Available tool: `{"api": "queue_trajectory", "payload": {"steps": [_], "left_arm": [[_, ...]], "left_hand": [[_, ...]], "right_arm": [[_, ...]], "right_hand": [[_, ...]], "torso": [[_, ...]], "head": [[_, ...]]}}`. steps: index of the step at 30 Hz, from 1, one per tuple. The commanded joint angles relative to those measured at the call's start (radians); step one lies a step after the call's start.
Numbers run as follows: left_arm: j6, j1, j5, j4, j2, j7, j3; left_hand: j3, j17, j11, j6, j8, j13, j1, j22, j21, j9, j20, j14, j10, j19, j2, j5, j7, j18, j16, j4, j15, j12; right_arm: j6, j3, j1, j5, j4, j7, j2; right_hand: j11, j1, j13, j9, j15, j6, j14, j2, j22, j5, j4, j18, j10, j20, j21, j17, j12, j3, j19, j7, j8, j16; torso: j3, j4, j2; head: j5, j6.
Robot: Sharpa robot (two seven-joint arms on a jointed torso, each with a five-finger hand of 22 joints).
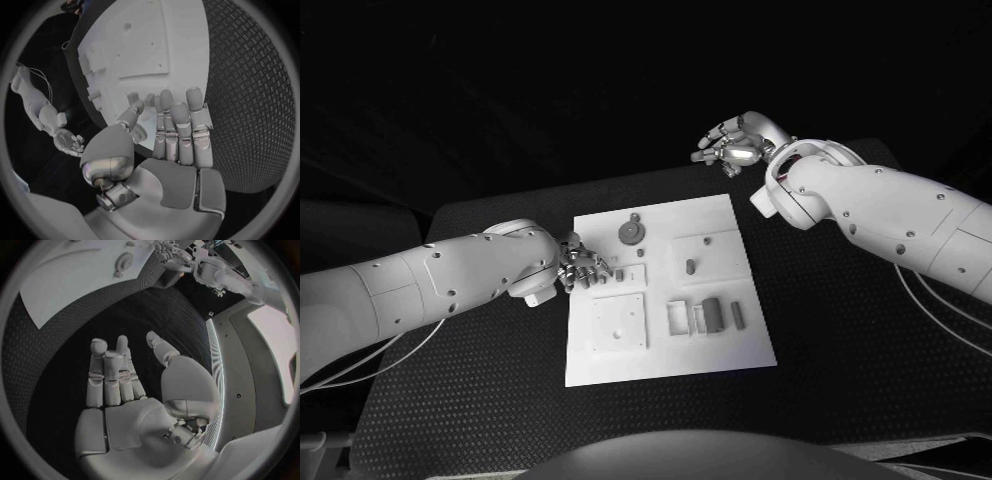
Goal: Assemble the parts on the task board
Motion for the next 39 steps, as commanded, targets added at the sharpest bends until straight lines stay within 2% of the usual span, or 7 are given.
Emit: {"api": "queue_trajectory", "payload": {"steps": [1,8,13,20,24,33,39], "left_arm": [[0.000,0.000,0.013,0.000,-0.003,0.002,0.000],[-0.041,0.000,0.079,0.009,-0.024,0.033,0.002],[-0.072,0.001,0.184,0.011,-0.042,0.087,0.012],[-0.151,0.001,0.253,0.027,-0.070,0.223,0.072],[-0.228,0.009,0.230,0.039,-0.086,0.325,0.088],[-0.262,0.015,-0.117,0.033,-0.043,0.516,0.081],[-0.352,0.014,-0.343,0.015,0.000,0.549,0.039]], "left_hand": [[-0.012,-0.003,-0.002,0.006,-0.005,-0.002,-0.016,0.015,-0.008,0.002,-0.006,-0.008,-0.003,-0.003,-0.003,-0.043,-0.003,-0.002,0.006,-0.001,0.001,0.005],[-0.014,-0.005,-0.001,0.003,-0.008,-0.003,-0.020,0.014,-0.010,0.002,-0.005,-0.011,-0.006,-0.005,0.000,-0.045,-0.002,-0.002,0.005,-0.002,0.001,0.004],[0.004,-0.028,0.043,-0.106,-0.078,-0.029,0.017,0.005,-0.049,-0.028,0.028,-0.074,-0.112,-0.067,0.015,-0.036,0.053,-0.003,-0.026,-0.010,0.042,-0.054],[0.043,-0.052,0.085,-0.179,-0.131,-0.047,0.114,-0.001,-0.095,-0.074,0.076,-0.164,-0.185,-0.148,0.007,-0.026,0.097,0.005,-0.054,-0.010,0.085,-0.091],[0.082,-0.069,0.099,-0.190,-0.138,-0.049,0.200,-0.008,-0.124,-0.090,0.093,-0.213,-0.203,-0.194,-0.011,-0.027,0.104,-0.003,-0.075,-0.013,0.102,-0.094],[0.122,-0.101,0.129,-0.190,-0.134,-0.071,0.384,-0.028,-0.168,-0.116,0.121,-0.267,-0.260,-0.244,-0.027,-0.118,0.106,-0.006,-0.111,-0.016,0.133,-0.133],[0.121,-0.107,0.137,-0.240,-0.167,-0.100,0.440,-0.033,-0.168,-0.149,0.130,-0.255,-0.257,-0.233,-0.057,-0.158,0.103,0.006,-0.112,-0.015,0.140,-0.184]], "right_arm": [[0.011,0.000,-0.001,0.000,0.001,0.004,0.000],[0.010,0.000,-0.001,0.000,0.001,0.005,-0.001],[0.010,0.000,-0.001,0.000,0.001,0.005,-0.002],[0.010,0.000,-0.001,0.000,-0.001,0.005,-0.005],[0.010,0.000,-0.001,0.000,-0.001,0.005,-0.006],[0.014,0.000,-0.002,0.001,-0.004,0.007,-0.007],[0.017,0.000,-0.003,0.001,-0.004,0.008,-0.004]], "right_hand": [[0.003,-0.010,-0.001,0.001,0.000,-0.002,-0.007,-0.001,0.019,0.002,0.008,0.022,0.007,-0.009,-0.005,-0.001,-0.007,0.000,0.000,0.007,-0.004,-0.002],[0.003,-0.010,-0.001,0.001,0.000,-0.002,-0.007,-0.001,0.019,0.002,0.008,0.022,0.007,-0.009,-0.006,-0.001,-0.007,0.000,0.000,0.007,-0.004,-0.002],[0.003,-0.010,-0.001,0.001,0.000,-0.002,-0.007,-0.001,0.019,0.002,0.008,0.022,0.007,-0.009,-0.005,-0.001,-0.007,0.000,0.000,0.007,-0.004,-0.002],[0.003,-0.009,-0.001,0.002,0.000,-0.002,-0.007,0.000,0.019,0.002,0.008,0.022,0.007,-0.009,-0.005,-0.001,-0.007,0.001,0.000,0.007,-0.004,-0.002],[0.003,-0.008,-0.001,0.002,-0.001,-0.002,-0.007,0.000,0.019,0.002,0.007,0.022,0.007,-0.009,-0.005,-0.001,-0.007,0.001,0.000,0.007,-0.004,-0.002],[0.003,-0.007,0.000,0.002,-0.001,-0.002,-0.007,0.000,0.019,0.002,0.007,0.022,0.008,-0.010,-0.005,-0.001,-0.007,0.001,0.000,0.007,-0.004,-0.002],[0.003,-0.007,0.000,0.002,-0.001,-0.002,-0.007,0.001,0.019,0.002,0.007,0.022,0.008,-0.010,-0.005,-0.001,-0.007,0.002,0.000,0.007,-0.004,-0.002]], "torso": [[-0.0001,0.0001,0.000],[-0.0008,0.0003,0.000],[-0.0011,0.0006,0.000],[-0.0008,0.0002,0.001],[-0.0007,0.0011,0.000],[-0.0009,0.0012,0.001],[-0.0006,-0.0009,0.001]], "head": [[0.001,-0.001],[0.001,0.001],[0.000,0.005],[-0.001,0.010],[-0.001,0.013],[-0.004,0.017],[0.000,0.017]]}}
